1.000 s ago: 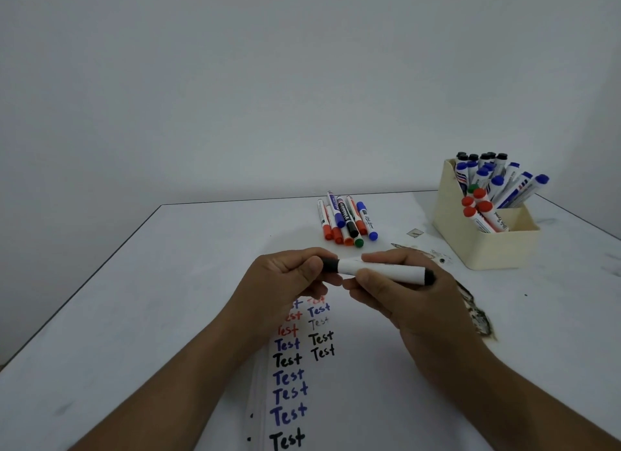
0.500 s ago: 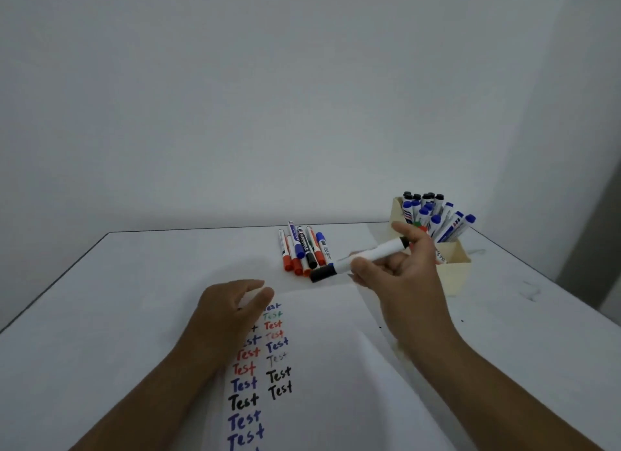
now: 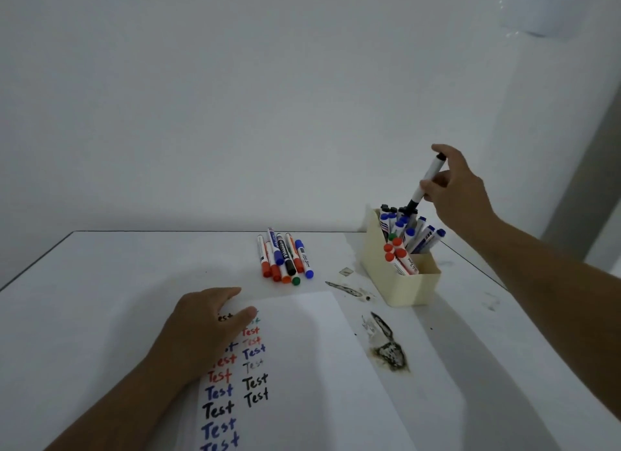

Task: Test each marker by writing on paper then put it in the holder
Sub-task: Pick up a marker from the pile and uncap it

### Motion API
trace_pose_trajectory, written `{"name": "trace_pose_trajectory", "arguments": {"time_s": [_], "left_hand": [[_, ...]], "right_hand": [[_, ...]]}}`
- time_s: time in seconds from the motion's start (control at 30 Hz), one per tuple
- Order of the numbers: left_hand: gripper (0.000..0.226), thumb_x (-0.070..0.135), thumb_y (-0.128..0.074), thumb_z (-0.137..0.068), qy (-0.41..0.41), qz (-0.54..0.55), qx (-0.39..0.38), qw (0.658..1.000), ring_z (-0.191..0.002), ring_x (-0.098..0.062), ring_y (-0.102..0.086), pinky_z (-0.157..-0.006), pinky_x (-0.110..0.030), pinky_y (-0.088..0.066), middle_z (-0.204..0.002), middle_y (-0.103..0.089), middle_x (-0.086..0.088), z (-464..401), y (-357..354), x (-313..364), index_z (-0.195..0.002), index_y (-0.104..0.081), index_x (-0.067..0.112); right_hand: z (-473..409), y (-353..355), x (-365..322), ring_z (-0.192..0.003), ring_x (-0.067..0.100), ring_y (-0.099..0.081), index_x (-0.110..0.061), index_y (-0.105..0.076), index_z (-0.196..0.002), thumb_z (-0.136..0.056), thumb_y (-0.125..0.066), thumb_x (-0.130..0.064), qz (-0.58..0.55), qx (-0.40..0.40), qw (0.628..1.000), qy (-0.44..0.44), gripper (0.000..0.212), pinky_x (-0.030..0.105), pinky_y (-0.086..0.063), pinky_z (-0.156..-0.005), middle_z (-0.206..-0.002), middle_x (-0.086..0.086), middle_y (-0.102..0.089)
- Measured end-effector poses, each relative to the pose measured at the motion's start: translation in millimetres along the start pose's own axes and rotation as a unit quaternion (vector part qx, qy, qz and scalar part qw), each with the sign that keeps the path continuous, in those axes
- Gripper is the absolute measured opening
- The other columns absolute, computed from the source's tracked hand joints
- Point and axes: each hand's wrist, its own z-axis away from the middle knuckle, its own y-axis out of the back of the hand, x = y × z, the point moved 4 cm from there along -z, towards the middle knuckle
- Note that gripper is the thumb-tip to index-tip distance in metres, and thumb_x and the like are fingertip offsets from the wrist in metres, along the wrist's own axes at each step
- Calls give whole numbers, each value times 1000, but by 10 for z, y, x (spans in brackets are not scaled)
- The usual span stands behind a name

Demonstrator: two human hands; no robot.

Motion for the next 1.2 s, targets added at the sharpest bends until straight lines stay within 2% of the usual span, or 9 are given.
{"name": "trace_pose_trajectory", "arguments": {"time_s": [0.13, 0.37, 0.5, 0.57, 0.67, 0.83, 0.93, 1.03, 1.2], "left_hand": [[67, 70, -56, -85, -3, 4, -4, 1000, -132, -12, -48, -112, -38, -38, -144, -54, 9, -9, -21, -21, -140, -55, 31], [66, 71, -54, -85, -1, -5, -9, 1000, -133, -12, -46, -113, -40, -38, -144, -53, 10, -34, -38, -63, -140, -54, 33], [67, 73, -52, -84, 2, -9, -15, 1000, -133, -12, -44, -112, -42, -39, -143, -53, 12, -38, -52, -93, -140, -53, 36], [66, 73, -52, -85, 3, -15, -18, 1000, -134, -12, -43, -112, -42, -38, -144, -52, 12, -40, -57, -98, -140, -52, 36], [66, 73, -52, -85, 4, -16, -19, 1000, -133, -12, -43, -112, -42, -38, -143, -52, 13, -45, -56, -103, -140, -52, 36], [71, 77, -49, -82, 5, -17, -26, 1000, -133, -12, -44, -112, -42, -39, -143, -53, 12, -48, -47, -106, -139, -53, 36], [68, 75, -50, -84, 5, -18, -23, 1000, -133, -11, -44, -112, -41, -39, -143, -53, 12, -49, -42, -87, -139, -52, 36], [66, 72, -52, -85, 10, -20, -22, 1000, -134, -11, -43, -113, -41, -37, -144, -51, 12, -34, -45, -63, -140, -52, 36], [64, 71, -52, -86, 15, -20, -22, 999, -135, -11, -41, -113, -39, -36, -145, -50, 13, -10, -31, -47, -140, -51, 36]], "right_hand": [[-95, -42, 70, -89, 22, -73, -35, -42, -139, -98, -62, -13, -16, -3, 1000, -13, 51, 25, -52, -73, -95, 5, -70], [-119, -74, 75, -85, 23, -70, -38, -42, -141, -97, -64, -15, -21, 23, 999, 9, 55, 23, -50, -69, -90, 3, -67], [-93, -183, 150, -83, 21, -68, -43, -42, -139, -96, -64, -16, 26, -5, 999, 22, 56, 33, -54, -76, -87, 1, -68], [-94, -225, 205, -77, 20, -65, -41, -45, -137, -95, -65, -17, 44, -21, 999, 17, 52, 35, -54, -72, -86, 0, -68], [-135, -230, 234, -68, 17, -62, -39, -50, -129, -93, -70, -21, 54, -24, 998, 7, 45, 28, -48, -60, -90, 1, -71], [-202, -187, 207, -66, 19, -63, -28, -53, -121, -87, -79, -24, 69, -29, 997, -7, 43, 24, -43, -52, -88, 4, -71], [-201, -173, 264, -74, 24, -70, -28, -49, -118, -87, -78, -25, 62, -26, 997, -28, 42, 31, -51, -57, -87, 2, -71], [-205, -155, 279, -74, 21, -72, -27, -49, -116, -87, -78, -22, 51, -30, 997, -44, 41, 42, -61, -70, -88, 3, -71], [-260, -73, 180, -79, 28, -71, -32, -50, -126, -92, -71, -21, 34, 10, 999, 11, 41, 44, -59, -76, -89, 6, -68]]}}
